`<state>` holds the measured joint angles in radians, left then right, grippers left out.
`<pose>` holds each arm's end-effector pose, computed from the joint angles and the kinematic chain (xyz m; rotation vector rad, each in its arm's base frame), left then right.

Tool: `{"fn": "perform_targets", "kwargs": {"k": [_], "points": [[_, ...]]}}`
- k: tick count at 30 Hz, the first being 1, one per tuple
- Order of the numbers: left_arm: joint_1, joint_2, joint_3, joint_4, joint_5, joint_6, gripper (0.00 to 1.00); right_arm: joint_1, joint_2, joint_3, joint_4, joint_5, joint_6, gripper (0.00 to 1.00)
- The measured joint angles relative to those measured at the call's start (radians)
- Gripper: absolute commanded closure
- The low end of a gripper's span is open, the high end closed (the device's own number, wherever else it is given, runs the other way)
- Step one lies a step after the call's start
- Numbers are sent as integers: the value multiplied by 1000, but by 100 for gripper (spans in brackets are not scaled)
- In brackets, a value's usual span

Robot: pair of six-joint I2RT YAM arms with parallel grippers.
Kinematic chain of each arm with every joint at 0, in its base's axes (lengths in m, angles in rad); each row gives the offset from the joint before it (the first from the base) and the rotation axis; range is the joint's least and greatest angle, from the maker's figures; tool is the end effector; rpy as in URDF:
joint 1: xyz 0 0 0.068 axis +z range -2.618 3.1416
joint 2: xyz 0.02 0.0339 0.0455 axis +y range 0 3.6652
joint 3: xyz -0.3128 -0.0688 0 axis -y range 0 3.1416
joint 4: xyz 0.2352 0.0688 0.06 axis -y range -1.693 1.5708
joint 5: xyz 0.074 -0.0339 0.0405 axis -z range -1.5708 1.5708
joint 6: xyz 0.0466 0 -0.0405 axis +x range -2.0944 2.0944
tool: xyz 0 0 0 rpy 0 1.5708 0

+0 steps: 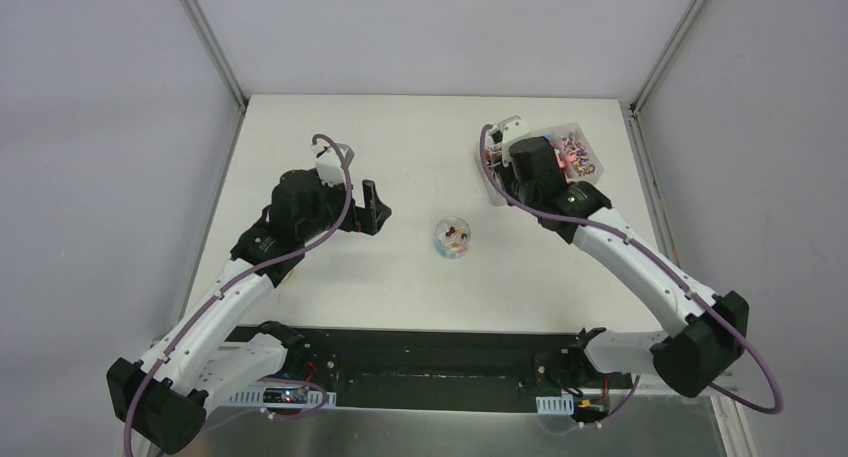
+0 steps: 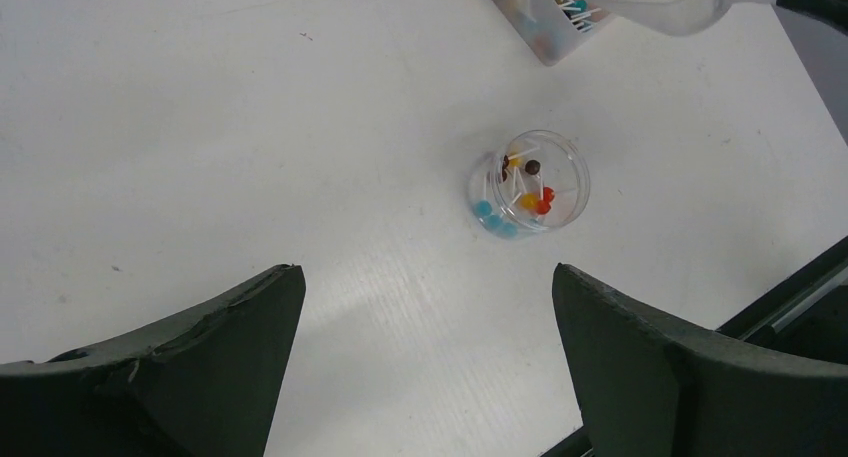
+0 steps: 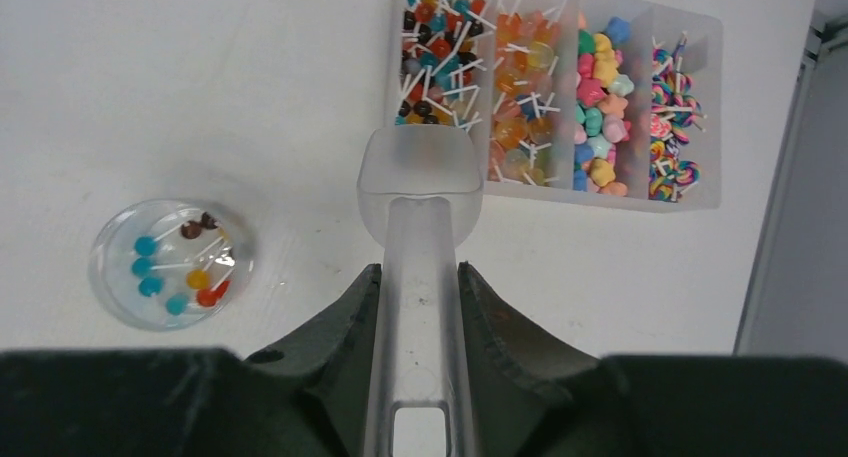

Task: Pack the candies
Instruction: Scoop the fake candies from the storage box.

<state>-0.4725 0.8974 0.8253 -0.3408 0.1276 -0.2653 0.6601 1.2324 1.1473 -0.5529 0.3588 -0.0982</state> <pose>0.1522 -0.0844 0.3527 0.2941 2.0093 -0.5991 0.2076 0.1404 0.3783 -0.6147 2.0742 -0.0747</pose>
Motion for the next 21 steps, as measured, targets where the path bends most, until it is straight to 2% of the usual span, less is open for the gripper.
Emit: {"fn": "perform_targets", "kwargs": {"k": [7,21], "points": [[0,-2,0,-5,4,14,1,-115,173,123,-1,-4,-18,100],[0,-17,0,-5,4,16,1,-148,365,180,-7,-34,-37,100]]}}
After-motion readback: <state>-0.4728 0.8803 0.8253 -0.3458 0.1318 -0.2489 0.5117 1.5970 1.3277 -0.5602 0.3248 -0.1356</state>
